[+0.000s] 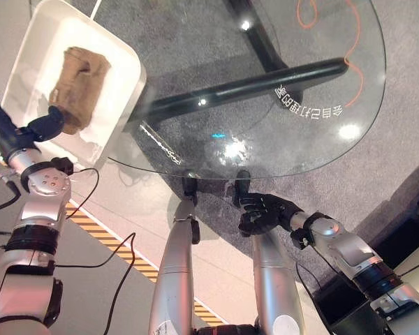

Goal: Wipe the table with a cloth and put it in the basket.

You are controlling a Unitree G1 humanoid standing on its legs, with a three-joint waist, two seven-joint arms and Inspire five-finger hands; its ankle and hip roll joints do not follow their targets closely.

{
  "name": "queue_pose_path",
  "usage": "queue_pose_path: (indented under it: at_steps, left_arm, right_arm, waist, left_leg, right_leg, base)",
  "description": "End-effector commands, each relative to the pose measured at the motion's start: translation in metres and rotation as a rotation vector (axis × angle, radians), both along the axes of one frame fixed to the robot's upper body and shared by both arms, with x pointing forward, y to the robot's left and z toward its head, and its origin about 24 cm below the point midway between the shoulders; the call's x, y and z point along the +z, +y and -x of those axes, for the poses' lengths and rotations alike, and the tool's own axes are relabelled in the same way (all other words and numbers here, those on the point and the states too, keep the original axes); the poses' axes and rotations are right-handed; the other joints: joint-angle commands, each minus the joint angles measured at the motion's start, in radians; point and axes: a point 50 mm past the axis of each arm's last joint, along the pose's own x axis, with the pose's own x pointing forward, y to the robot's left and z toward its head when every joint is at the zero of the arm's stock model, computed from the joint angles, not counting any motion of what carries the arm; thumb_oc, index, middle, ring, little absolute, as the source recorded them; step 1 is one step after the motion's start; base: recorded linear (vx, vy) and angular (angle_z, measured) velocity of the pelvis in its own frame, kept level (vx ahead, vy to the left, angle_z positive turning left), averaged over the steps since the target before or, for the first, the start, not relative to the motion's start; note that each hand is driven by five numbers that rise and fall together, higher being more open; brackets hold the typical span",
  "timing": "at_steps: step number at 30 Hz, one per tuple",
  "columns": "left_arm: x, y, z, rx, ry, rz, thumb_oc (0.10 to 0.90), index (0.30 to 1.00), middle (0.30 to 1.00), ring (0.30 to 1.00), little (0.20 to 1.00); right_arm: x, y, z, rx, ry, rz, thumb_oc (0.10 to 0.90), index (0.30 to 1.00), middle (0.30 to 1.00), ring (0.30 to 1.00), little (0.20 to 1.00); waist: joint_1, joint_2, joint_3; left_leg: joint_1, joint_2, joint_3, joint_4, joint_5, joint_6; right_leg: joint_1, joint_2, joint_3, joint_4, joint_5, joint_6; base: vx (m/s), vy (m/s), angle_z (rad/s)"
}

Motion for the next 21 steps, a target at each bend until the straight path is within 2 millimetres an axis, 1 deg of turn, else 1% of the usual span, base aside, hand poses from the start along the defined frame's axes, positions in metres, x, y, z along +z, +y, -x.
queue_pose_path:
  at_steps: [1, 3, 5, 8, 10, 11, 12, 15, 16, 17, 19, 21]
  left_arm:
    - [0.026, 0.01, 0.012, -0.042, -0.141, -0.017, 0.8, 0.9, 0.9, 0.9, 0.9]
    - [0.016, 0.003, 0.01, -0.121, -0.113, -0.004, 0.8, 0.9, 0.9, 0.9, 0.9]
    - [-0.002, -0.007, 0.008, -0.229, -0.072, 0.042, 0.8, 0.9, 0.9, 0.9, 0.9]
    - [-0.04, -0.035, 0.008, -0.359, 0.028, 0.09, 0.8, 0.9, 0.9, 0.9, 0.9]
    - [-0.057, -0.047, 0.011, -0.41, 0.067, 0.115, 0.8, 0.9, 0.9, 0.9, 0.9]
    - [-0.079, -0.061, 0.015, -0.467, 0.122, 0.154, 0.8, 0.9, 0.9, 0.9, 0.9]
    - [-0.084, -0.064, 0.016, -0.478, 0.135, 0.165, 0.8, 0.9, 0.9, 0.9, 0.9]
    - [-0.135, -0.096, 0.032, -0.624, 0.293, 0.281, 0.8, 0.9, 0.9, 0.9, 0.9]
    - [-0.142, -0.1, 0.034, -0.647, 0.323, 0.294, 0.8, 0.9, 0.9, 0.9, 0.9]
    - [-0.168, -0.113, 0.047, -0.703, 0.417, 0.357, 0.8, 0.9, 0.9, 0.9, 0.9]
    - [-0.184, -0.119, 0.057, -0.734, 0.473, 0.421, 0.8, 0.9, 0.9, 0.9, 0.9]
    - [-0.205, -0.126, 0.071, -0.765, 0.556, 0.483, 0.8, 0.9, 0.9, 0.9, 0.9]
  right_arm:
    - [-0.019, 0.006, 0.024, 0.011, 0.047, -0.062, 0.8, 0.9, 0.9, 0.9, 0.9]
    - [-0.026, 0.003, 0.026, -0.025, 0.066, -0.068, 0.8, 0.9, 0.9, 0.9, 0.9]
    - [-0.035, -0.002, 0.029, -0.081, 0.079, -0.06, 0.8, 0.9, 0.9, 0.9, 0.9]
    - [-0.051, -0.007, 0.035, -0.159, 0.106, -0.083, 0.8, 0.9, 0.9, 0.9, 0.9]
    - [-0.056, -0.01, 0.038, -0.194, 0.105, -0.087, 0.8, 0.9, 0.9, 0.9, 0.9]
    - [-0.063, -0.011, 0.041, -0.227, 0.112, -0.083, 0.8, 0.9, 0.9, 0.9, 0.9]
    - [-0.065, -0.012, 0.041, -0.234, 0.112, -0.082, 0.8, 0.9, 0.9, 0.9, 0.9]
    - [-0.082, -0.018, 0.052, -0.33, 0.151, -0.078, 0.8, 0.9, 0.9, 0.9, 0.9]
    - [-0.085, -0.019, 0.054, -0.344, 0.16, -0.079, 0.8, 0.9, 0.9, 0.9, 0.9]
    - [-0.096, -0.025, 0.062, -0.391, 0.198, -0.066, 0.8, 0.9, 0.9, 0.9, 0.9]
    - [-0.102, -0.029, 0.068, -0.41, 0.22, -0.05, 0.8, 0.9, 0.9, 0.9, 0.9]
    - [-0.111, -0.035, 0.078, -0.442, 0.259, -0.051, 0.8, 0.9, 0.9, 0.9, 0.9]
  waist:
    - [0.006, 0.04, -0.023]
    - [0.011, 0.041, -0.023]
    - [0.018, 0.041, -0.023]
    - [0.027, 0.037, -0.023]
    - [0.03, 0.034, -0.023]
    - [0.034, 0.032, -0.023]
    - [0.035, 0.031, -0.023]
    - [0.041, 0.026, -0.026]
    - [0.041, 0.025, -0.034]
    - [0.041, 0.025, -0.068]
    - [0.041, 0.025, -0.087]
    - [0.043, 0.024, -0.115]
  left_leg:
    - [0.09, -0.088, 0.002, 0.044, -0.114, 0.022]
    - [0.131, -0.09, -0.006, 0.033, -0.114, 0.021]
    - [0.175, -0.092, -0.014, 0.021, -0.114, 0.02]
    - [0.264, -0.096, -0.028, -0.01, -0.113, 0.021]
    - [0.307, -0.096, -0.034, -0.028, -0.111, 0.02]
    - [0.351, -0.095, -0.04, -0.047, -0.109, 0.02]
    - [0.357, -0.095, -0.041, -0.052, -0.105, 0.019]
    - [0.469, -0.091, -0.05, -0.107, -0.1, 0.02]
    - [0.478, -0.09, -0.052, -0.114, -0.099, 0.02]
    - [0.519, -0.086, -0.058, -0.144, -0.095, 0.017]
    - [0.547, -0.081, -0.06, -0.163, -0.092, 0.014]
    - [0.582, -0.074, -0.059, -0.182, -0.092, 0.011]
  right_leg:
    - [0.12, 0.041, -0.03, -0.071, -0.036, 0.032]
    - [0.16, 0.039, -0.032, -0.082, -0.037, 0.034]
    - [0.202, 0.036, -0.035, -0.092, -0.039, 0.036]
    - [0.293, 0.034, -0.037, -0.123, -0.039, 0.038]
    - [0.337, 0.035, -0.038, -0.141, -0.038, 0.039]
    - [0.385, 0.035, -0.041, -0.159, -0.038, 0.041]
    - [0.392, 0.035, -0.042, -0.165, -0.034, 0.041]
    - [0.517, 0.028, -0.051, -0.221, -0.027, 0.048]
    - [0.529, 0.027, -0.053, -0.229, -0.026, 0.049]
    - [0.581, 0.027, -0.059, -0.265, -0.019, 0.048]
    - [0.617, 0.027, -0.066, -0.29, -0.015, 0.047]
    - [0.664, 0.028, -0.075, -0.319, -0.014, 0.043]
  base:
    - [-0.04, -0.123, 0.08]
    - [-0.03, -0.102, 0.06]
    - [-0.04, -0.101, 0.03]
    - [-0.03, -0.101, 0.03]
    - [-0.03, -0.099, 0.01]
    - [-0.04, -0.091, -0.01]
    - [-0.04, -0.108, -0.02]
    - [-0.05, -0.132, -0.02]
    - [0.0, -0.148, -0.02]
    - [0.02, -0.116, 0.0]
    - [0.04, -0.095, 0.06]
    - [0.06, -0.116, 0.1]
